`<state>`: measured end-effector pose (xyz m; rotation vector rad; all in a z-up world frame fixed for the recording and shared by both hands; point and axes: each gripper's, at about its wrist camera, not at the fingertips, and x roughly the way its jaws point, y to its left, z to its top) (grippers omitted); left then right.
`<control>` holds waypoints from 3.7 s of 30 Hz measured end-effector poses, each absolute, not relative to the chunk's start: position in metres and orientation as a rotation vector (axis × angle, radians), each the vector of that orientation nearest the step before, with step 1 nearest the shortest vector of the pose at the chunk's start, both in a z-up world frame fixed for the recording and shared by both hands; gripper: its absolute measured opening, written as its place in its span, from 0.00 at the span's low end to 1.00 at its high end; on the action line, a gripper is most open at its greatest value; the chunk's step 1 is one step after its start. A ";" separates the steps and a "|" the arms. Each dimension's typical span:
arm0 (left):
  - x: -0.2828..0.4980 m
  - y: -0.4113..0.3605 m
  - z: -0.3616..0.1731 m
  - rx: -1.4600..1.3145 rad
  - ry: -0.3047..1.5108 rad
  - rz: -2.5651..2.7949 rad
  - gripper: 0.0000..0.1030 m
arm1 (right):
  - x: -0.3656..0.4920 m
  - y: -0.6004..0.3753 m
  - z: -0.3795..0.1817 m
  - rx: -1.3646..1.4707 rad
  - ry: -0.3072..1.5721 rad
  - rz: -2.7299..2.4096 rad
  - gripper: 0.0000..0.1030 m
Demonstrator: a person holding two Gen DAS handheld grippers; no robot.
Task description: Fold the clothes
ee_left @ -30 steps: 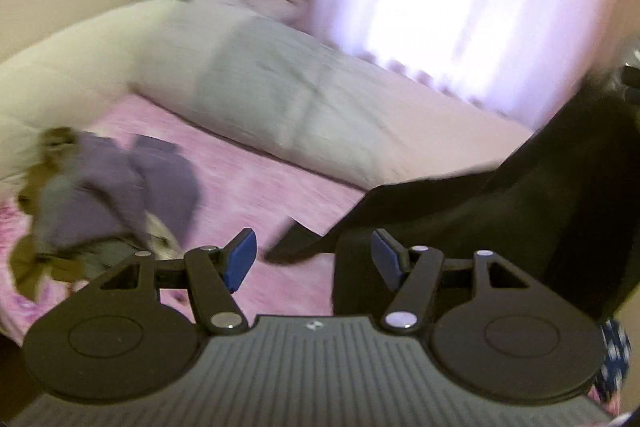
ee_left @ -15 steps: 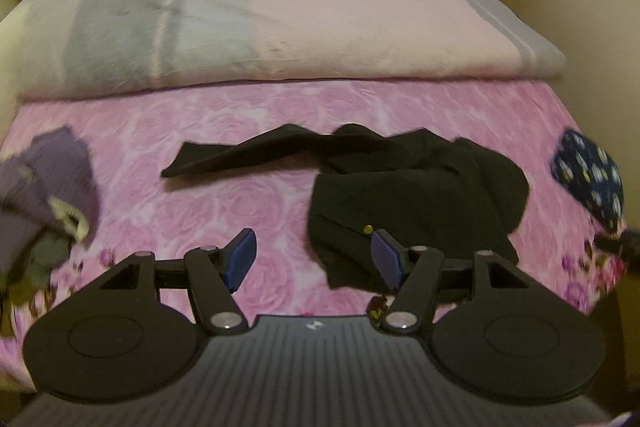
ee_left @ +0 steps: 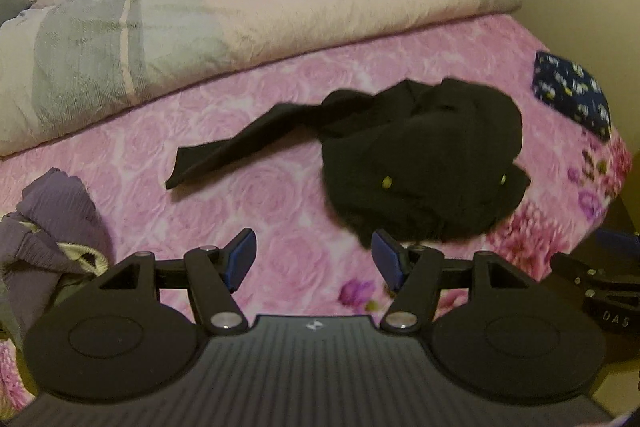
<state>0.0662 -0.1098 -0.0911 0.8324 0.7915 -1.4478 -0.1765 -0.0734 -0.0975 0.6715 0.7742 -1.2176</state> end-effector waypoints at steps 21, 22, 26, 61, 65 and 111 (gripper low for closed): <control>0.090 -0.102 -0.095 0.837 0.781 -1.537 0.59 | -0.138 -0.047 -0.109 0.666 0.828 -1.290 0.69; 0.088 -0.103 -0.097 0.843 0.782 -1.542 0.59 | -0.139 -0.047 -0.110 0.671 0.829 -1.297 0.69; 0.080 -0.110 -0.105 0.867 0.789 -1.565 0.59 | -0.151 -0.048 -0.113 0.712 0.824 -1.336 0.69; 0.042 -0.183 -0.222 0.732 1.075 -1.140 0.58 | -0.196 -0.189 -0.264 0.216 1.228 -0.780 0.69; 0.037 -0.174 -0.259 0.745 1.110 -1.138 0.58 | -0.193 -0.180 -0.313 0.144 1.274 -0.768 0.69; -0.022 -0.271 -0.319 0.816 1.019 -1.018 0.58 | -0.563 -0.493 -0.286 1.379 0.347 -1.274 0.68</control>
